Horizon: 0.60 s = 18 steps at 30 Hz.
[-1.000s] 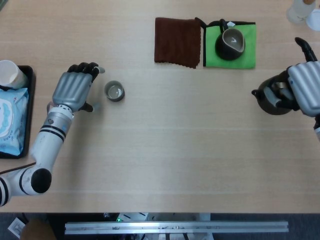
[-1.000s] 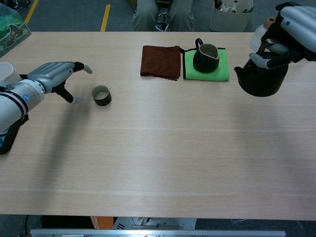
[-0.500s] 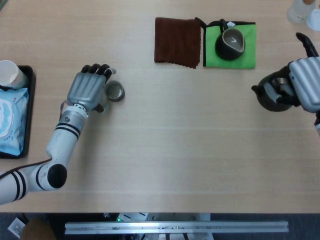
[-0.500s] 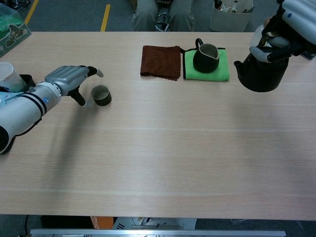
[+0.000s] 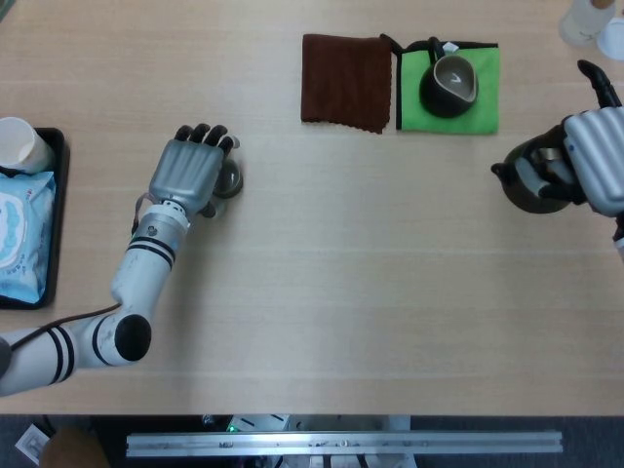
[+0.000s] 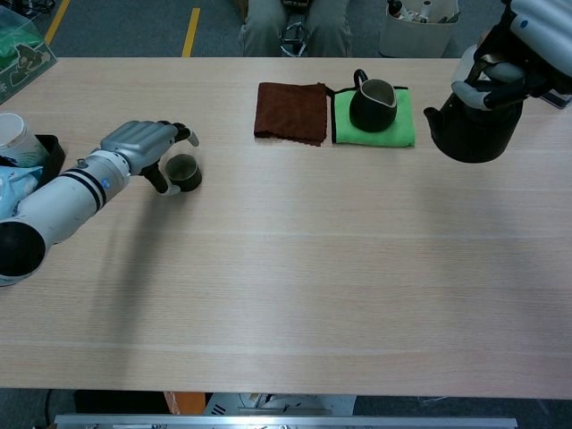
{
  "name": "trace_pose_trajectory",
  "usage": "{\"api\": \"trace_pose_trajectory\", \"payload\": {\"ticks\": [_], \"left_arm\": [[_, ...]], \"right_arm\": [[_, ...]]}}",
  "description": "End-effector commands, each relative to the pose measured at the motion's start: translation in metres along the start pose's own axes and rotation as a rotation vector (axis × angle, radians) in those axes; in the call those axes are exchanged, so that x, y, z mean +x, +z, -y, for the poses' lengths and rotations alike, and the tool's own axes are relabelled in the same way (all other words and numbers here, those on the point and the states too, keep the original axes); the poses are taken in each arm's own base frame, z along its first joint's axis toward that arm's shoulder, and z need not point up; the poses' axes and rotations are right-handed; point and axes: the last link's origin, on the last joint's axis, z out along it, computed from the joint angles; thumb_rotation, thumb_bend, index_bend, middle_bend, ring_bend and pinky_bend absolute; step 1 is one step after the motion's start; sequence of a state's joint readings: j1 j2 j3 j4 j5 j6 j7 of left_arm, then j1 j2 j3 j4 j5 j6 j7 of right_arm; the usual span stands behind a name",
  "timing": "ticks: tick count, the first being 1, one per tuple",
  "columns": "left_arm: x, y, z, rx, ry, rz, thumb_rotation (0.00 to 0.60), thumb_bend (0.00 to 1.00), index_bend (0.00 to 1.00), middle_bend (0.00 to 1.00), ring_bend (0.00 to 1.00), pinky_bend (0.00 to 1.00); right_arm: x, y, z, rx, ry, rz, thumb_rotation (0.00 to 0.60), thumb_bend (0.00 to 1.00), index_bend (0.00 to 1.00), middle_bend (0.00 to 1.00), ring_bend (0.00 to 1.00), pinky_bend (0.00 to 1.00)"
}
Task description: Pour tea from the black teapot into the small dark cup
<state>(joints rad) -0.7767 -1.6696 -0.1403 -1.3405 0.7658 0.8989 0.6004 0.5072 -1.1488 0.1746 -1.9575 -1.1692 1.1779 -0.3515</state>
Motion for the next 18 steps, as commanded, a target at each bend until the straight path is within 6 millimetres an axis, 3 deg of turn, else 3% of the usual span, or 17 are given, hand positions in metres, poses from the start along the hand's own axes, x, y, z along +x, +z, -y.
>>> {"api": "trace_pose_trajectory", "payload": {"ticks": [1, 18], "left_arm": [[-0.0013, 0.0018, -0.0013, 0.002, 0.027, 0.0, 0.6, 0.23, 0.2, 0.12, 0.1, 0.13], [-0.0044, 0.0047, -0.0022, 0.018, 0.069, 0.003, 0.6, 0.25, 0.24, 0.13, 0.1, 0.13]], "right_arm": [[-0.0005, -0.0004, -0.0012, -0.001, -0.003, 0.003, 0.528, 0.34, 1.0, 0.96, 0.94, 0.0], [-0.0014, -0.0033, -0.0042, 0.0, 0.013, 0.011, 0.528, 0.34, 1.0, 0.96, 0.94, 0.0]]}}
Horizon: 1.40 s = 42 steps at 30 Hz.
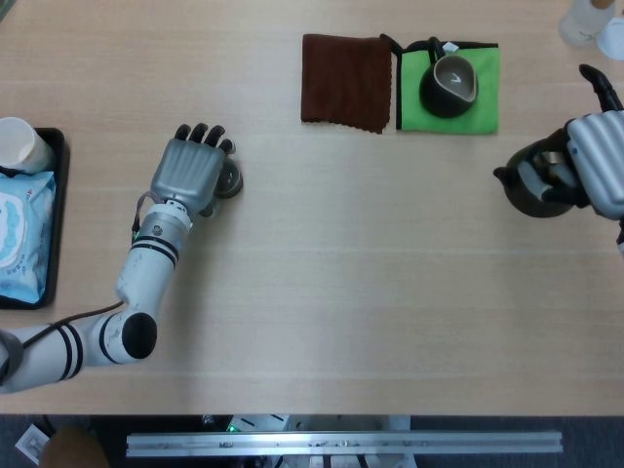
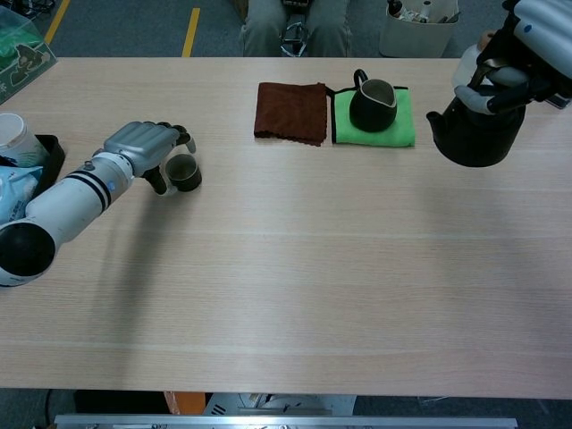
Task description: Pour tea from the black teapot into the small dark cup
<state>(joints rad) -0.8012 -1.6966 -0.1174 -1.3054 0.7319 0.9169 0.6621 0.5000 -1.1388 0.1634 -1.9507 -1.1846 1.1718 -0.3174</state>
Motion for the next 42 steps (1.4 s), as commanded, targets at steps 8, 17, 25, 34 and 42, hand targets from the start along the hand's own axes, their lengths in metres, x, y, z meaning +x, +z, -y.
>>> {"api": "trace_pose_trajectory", "payload": {"ticks": [8, 17, 25, 34, 42], "left_arm": [[-0.001, 0.001, -0.005, -0.002, -0.009, 0.004, 0.6, 0.26, 0.24, 0.13, 0.1, 0.13], [-0.002, 0.004, -0.005, 0.008, -0.01, 0.005, 0.6, 0.26, 0.29, 0.13, 0.1, 0.13], [-0.004, 0.005, -0.005, 0.007, 0.011, -0.002, 0.6, 0.26, 0.33, 0.15, 0.1, 0.13], [-0.004, 0.005, -0.006, -0.006, 0.018, -0.022, 0.6, 0.26, 0.42, 0.19, 0.12, 0.13], [0.003, -0.002, -0.012, -0.041, -0.027, -0.009, 0.6, 0.27, 0.47, 0.23, 0.13, 0.13]], "right_arm": [[-0.001, -0.002, -0.003, -0.008, 0.007, 0.004, 0.529, 0.34, 1.0, 0.96, 0.94, 0.0], [0.0, -0.002, -0.006, -0.012, 0.007, 0.005, 0.527, 0.34, 1.0, 0.96, 0.94, 0.0], [-0.001, -0.002, -0.006, -0.011, 0.008, 0.013, 0.528, 0.34, 1.0, 0.96, 0.94, 0.0], [-0.001, -0.003, -0.006, -0.01, 0.009, 0.012, 0.528, 0.33, 1.0, 0.96, 0.94, 0.0], [-0.003, -0.003, -0.007, -0.011, 0.011, 0.017, 0.528, 0.33, 1.0, 0.96, 0.94, 0.0]]}}
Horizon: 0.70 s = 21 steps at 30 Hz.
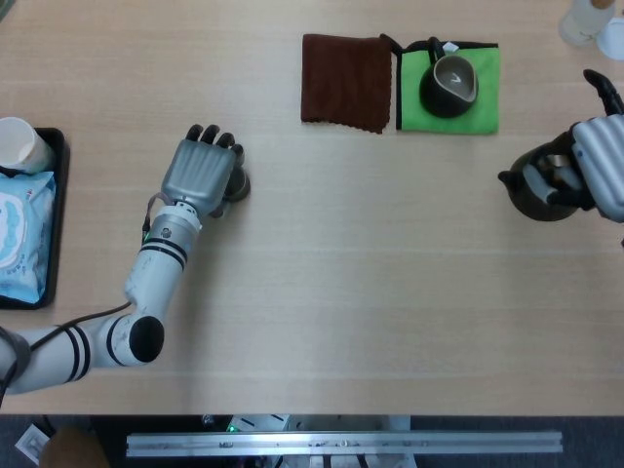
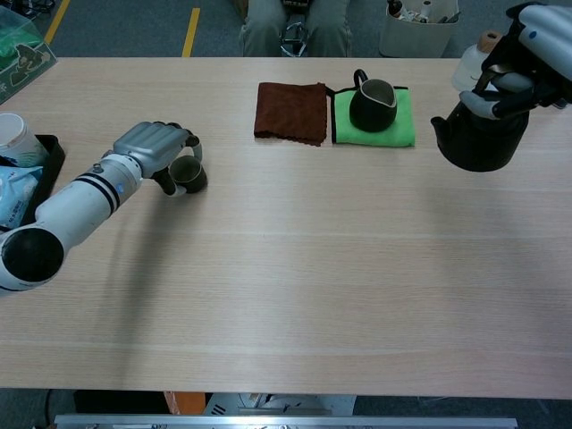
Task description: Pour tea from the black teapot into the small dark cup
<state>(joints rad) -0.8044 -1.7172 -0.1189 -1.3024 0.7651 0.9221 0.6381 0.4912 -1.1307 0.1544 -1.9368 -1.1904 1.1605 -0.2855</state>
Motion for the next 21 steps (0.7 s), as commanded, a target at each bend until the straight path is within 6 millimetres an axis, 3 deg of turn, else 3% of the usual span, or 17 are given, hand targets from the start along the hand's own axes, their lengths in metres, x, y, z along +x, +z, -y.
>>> {"api": "trace_pose_trajectory", "payload": {"ticks": [1, 9, 21], "left_arm": [[0.005, -0.004, -0.002, -0.017, -0.022, 0.008, 0.6, 0.28, 0.48, 0.23, 0.13, 0.13], [0.012, -0.023, -0.016, -0.089, -0.056, 0.036, 0.6, 0.29, 0.49, 0.23, 0.13, 0.13], [0.009, -0.05, -0.055, -0.215, -0.084, 0.068, 0.6, 0.29, 0.5, 0.22, 0.13, 0.13]], "right_arm": [[0.0, 0.0, 0.0, 0.0, 0.002, 0.003, 0.527, 0.33, 1.0, 0.96, 0.94, 0.0], [-0.001, 0.0, 0.003, 0.013, 0.005, 0.002, 0.528, 0.33, 1.0, 0.96, 0.94, 0.0], [0.002, 0.001, 0.012, 0.038, 0.013, 0.0, 0.528, 0.33, 1.0, 0.96, 0.94, 0.0]]}}
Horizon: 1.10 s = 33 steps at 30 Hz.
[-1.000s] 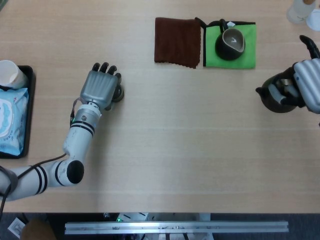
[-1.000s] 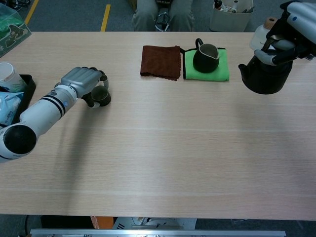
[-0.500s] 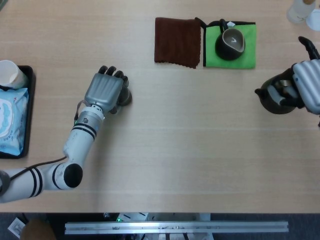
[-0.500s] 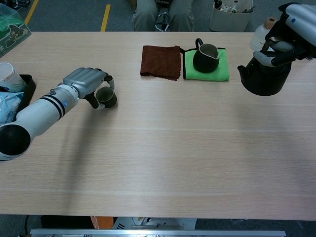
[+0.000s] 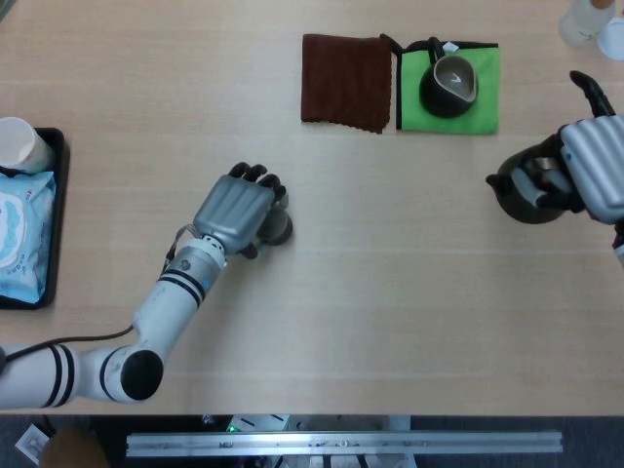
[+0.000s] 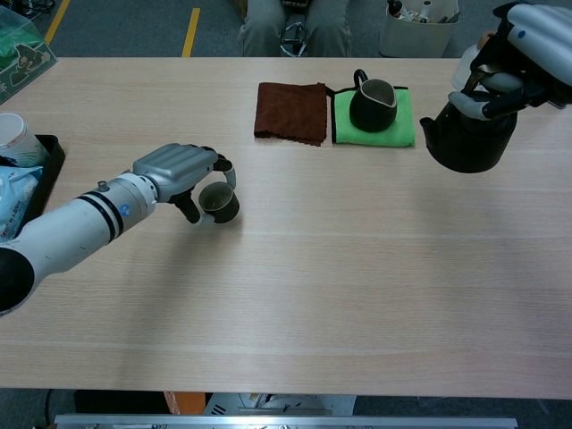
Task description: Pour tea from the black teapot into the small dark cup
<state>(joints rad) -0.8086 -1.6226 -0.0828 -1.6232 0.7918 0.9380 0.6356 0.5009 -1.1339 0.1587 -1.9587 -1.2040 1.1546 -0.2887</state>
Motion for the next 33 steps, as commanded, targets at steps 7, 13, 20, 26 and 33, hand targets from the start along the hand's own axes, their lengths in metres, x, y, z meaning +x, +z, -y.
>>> {"api": "trace_pose_trajectory", "payload": {"ticks": [7, 13, 20, 26, 33], "left_arm": [[-0.004, -0.001, -0.033, -0.067, -0.01, -0.001, 0.6, 0.29, 0.5, 0.22, 0.13, 0.13], [-0.01, 0.008, -0.05, -0.085, -0.013, 0.005, 0.6, 0.3, 0.5, 0.22, 0.13, 0.13], [-0.011, 0.02, -0.063, -0.074, -0.023, 0.001, 0.6, 0.3, 0.5, 0.22, 0.13, 0.13], [-0.014, 0.028, -0.064, -0.052, -0.01, 0.003, 0.6, 0.3, 0.5, 0.22, 0.13, 0.13], [-0.017, 0.037, -0.059, -0.011, 0.017, -0.002, 0.6, 0.3, 0.5, 0.22, 0.13, 0.13]], "right_arm": [[0.004, -0.001, 0.003, 0.006, 0.01, -0.004, 0.529, 0.33, 1.0, 0.96, 0.94, 0.0], [0.008, -0.003, 0.002, 0.004, 0.012, -0.015, 0.528, 0.33, 1.0, 0.96, 0.94, 0.0], [0.01, -0.005, -0.001, -0.002, 0.014, -0.018, 0.528, 0.33, 1.0, 0.96, 0.94, 0.0], [0.012, -0.006, -0.002, -0.003, 0.016, -0.021, 0.528, 0.33, 1.0, 0.96, 0.94, 0.0], [0.011, -0.007, -0.005, -0.008, 0.017, -0.02, 0.529, 0.33, 1.0, 0.96, 0.94, 0.0]]}}
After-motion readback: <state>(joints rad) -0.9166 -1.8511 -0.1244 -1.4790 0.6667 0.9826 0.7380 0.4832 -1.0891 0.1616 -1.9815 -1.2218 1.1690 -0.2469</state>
